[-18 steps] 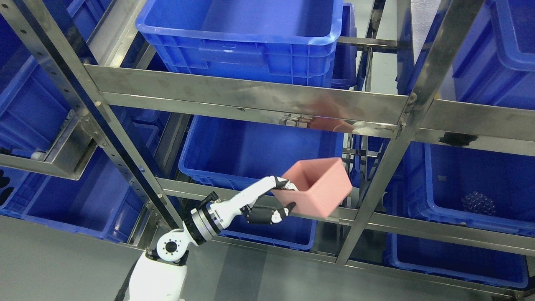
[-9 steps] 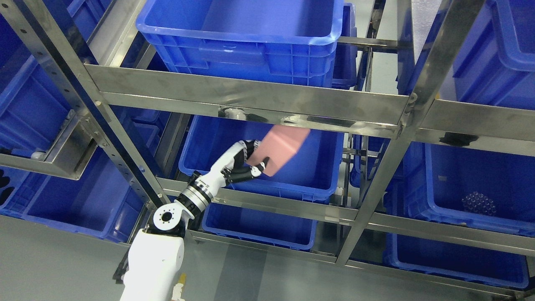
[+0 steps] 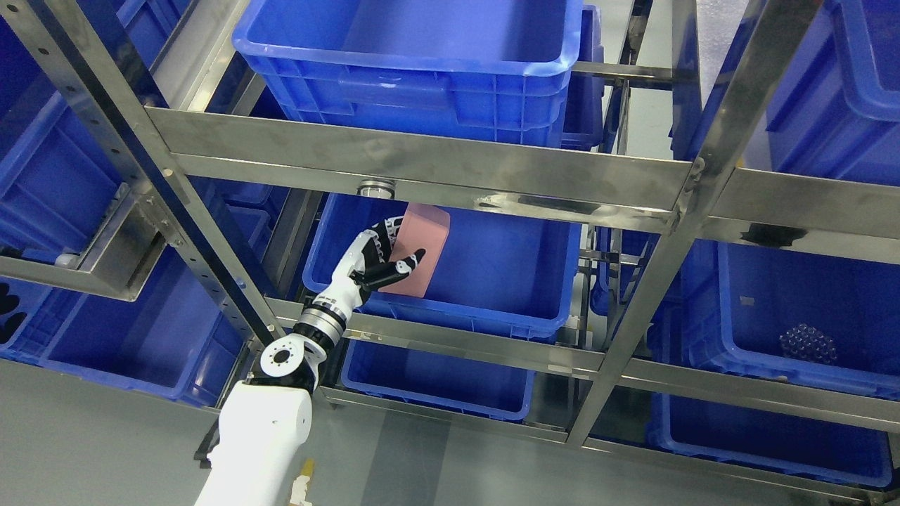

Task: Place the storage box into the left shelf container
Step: 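Lower the pink box into the blue bin and release the left hand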

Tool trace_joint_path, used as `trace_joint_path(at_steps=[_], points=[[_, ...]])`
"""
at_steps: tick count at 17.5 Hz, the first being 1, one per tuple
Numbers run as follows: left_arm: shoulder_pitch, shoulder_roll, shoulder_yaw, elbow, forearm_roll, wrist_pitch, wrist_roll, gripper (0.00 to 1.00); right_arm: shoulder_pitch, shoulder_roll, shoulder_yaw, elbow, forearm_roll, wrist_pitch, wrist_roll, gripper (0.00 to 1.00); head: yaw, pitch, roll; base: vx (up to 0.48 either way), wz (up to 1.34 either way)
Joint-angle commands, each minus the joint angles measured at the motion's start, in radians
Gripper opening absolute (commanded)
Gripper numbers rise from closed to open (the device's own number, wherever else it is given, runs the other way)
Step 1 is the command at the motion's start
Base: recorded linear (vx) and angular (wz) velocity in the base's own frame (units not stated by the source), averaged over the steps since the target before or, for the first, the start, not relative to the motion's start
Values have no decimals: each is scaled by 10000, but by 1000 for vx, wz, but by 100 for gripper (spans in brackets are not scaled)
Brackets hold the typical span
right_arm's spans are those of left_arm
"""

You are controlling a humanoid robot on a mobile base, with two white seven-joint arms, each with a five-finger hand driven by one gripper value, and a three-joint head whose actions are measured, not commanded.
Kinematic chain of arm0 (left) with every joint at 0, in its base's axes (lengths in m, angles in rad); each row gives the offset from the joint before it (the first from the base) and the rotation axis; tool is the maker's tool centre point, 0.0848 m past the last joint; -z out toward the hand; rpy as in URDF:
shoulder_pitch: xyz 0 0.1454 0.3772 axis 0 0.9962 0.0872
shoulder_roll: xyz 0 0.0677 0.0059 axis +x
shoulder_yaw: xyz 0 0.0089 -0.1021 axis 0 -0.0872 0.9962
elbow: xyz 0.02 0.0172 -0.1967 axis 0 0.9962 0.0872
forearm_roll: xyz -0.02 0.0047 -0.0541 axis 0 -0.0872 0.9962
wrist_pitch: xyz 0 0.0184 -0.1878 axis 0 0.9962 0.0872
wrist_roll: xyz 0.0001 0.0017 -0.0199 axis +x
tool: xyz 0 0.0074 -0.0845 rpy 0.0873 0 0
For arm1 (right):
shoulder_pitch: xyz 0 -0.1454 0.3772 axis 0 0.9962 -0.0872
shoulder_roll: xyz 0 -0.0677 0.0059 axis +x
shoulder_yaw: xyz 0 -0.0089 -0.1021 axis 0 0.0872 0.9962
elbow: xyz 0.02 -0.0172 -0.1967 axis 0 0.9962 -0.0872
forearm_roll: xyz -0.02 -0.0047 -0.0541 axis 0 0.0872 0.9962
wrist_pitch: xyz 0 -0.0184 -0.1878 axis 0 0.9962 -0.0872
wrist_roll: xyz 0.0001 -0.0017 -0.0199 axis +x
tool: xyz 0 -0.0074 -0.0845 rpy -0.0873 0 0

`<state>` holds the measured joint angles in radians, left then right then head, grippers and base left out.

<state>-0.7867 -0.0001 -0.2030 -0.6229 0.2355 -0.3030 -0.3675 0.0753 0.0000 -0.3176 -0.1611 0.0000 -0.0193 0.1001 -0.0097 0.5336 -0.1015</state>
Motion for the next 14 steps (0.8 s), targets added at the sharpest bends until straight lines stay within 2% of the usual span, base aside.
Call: trace_joint_path(at_steps=[1, 5, 14], points=[[-94, 175, -761, 785, 176, -68, 39, 82, -2, -175, 0, 0, 77, -6, 3417, 100, 0, 0, 0, 0, 0], [-79, 175, -761, 233, 466, -649, 314, 99, -2, -175, 0, 0, 77, -6, 3417, 100, 0, 0, 0, 0, 0], [-17, 175, -1160, -903, 499, -743, 300, 99, 14, -175, 0, 0, 77, -6, 3417, 100, 0, 0, 0, 0, 0]])
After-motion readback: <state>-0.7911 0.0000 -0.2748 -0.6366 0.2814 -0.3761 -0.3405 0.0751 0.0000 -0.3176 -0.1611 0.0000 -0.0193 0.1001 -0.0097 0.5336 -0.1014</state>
